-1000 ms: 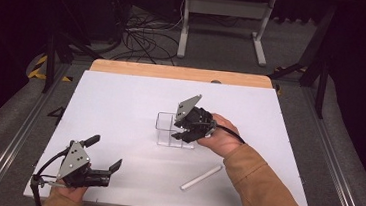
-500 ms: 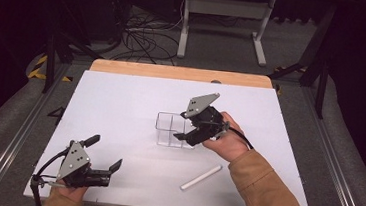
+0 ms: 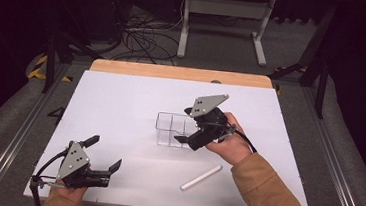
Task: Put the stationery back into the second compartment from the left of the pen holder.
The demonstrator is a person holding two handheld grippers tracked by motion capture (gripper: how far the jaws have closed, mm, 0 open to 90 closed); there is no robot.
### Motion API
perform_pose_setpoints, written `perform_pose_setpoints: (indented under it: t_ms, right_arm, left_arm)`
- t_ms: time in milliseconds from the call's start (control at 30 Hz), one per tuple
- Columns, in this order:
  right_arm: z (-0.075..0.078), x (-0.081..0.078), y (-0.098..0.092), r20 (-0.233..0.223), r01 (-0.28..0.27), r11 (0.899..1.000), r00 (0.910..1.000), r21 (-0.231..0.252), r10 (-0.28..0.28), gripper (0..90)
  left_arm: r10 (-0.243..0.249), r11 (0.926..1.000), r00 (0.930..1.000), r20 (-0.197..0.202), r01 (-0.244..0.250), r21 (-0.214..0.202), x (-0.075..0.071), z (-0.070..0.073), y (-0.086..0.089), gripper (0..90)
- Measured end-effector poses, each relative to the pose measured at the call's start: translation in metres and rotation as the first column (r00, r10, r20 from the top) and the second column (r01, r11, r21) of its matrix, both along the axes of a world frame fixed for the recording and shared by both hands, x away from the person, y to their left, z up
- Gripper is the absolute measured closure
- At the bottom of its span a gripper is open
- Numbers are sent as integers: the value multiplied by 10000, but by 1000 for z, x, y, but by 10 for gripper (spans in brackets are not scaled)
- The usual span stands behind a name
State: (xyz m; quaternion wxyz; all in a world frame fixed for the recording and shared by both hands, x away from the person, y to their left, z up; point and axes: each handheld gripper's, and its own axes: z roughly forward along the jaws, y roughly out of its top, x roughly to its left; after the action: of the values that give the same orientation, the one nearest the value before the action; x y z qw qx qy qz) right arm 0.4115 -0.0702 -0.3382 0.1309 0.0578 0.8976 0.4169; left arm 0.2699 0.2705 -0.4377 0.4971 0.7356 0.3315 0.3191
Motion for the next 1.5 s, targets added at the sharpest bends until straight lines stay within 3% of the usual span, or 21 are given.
perform_pose_setpoints:
  t_ms: [233, 333, 367, 433, 700, 800, 1000, 1233, 1500]
  right_arm:
    - [2, -9, -8, -331, -11, 9998, 9995, 216, 18, 13]
    - [0, -14, -13, -310, -123, 9999, 9994, 106, 126, 0]
    - [-1, -16, -14, -492, -266, 9996, 9984, -4, 266, 0]
    - [-4, -19, -16, -728, -341, 9990, 9968, -298, 319, 19]
    - [-11, -35, -29, -97, -554, 9979, 9984, -327, 551, 50]
    - [-15, -39, -32, 50, -597, 9967, 9982, -548, 601, 75]
    - [-25, -44, -35, -172, -651, 9915, 9978, -1126, 635, 102]
    - [-34, -47, -41, -367, -749, 9900, 9968, -1195, 710, 116]
    - [-47, -49, -44, -478, -735, 9813, 9967, -1782, 659, 149]
  left_arm:
    - [2, 10000, 10000, -20, -2, -37, 0, 0, 0, 36]
    - [11, 10000, 10000, -25, -11, -57, 0, 0, 0, 36]
    - [15, 10000, 10000, -4, -15, -17, 0, 0, 0, 35]
    - [13, 10000, 10000, -26, -14, -61, 0, 0, 0, 35]
    - [40, 10000, 10000, 7, -39, -42, 0, 0, -1, 35]
    - [34, 10000, 10000, -13, -34, -43, 0, 0, -1, 36]
    - [37, 10000, 10000, -3, -37, -27, 0, 0, -1, 36]
    - [39, 10000, 10000, -2, -39, -20, 0, 0, -1, 36]
    - [40, 10000, 10000, 15, -40, 26, 0, 0, -1, 36]
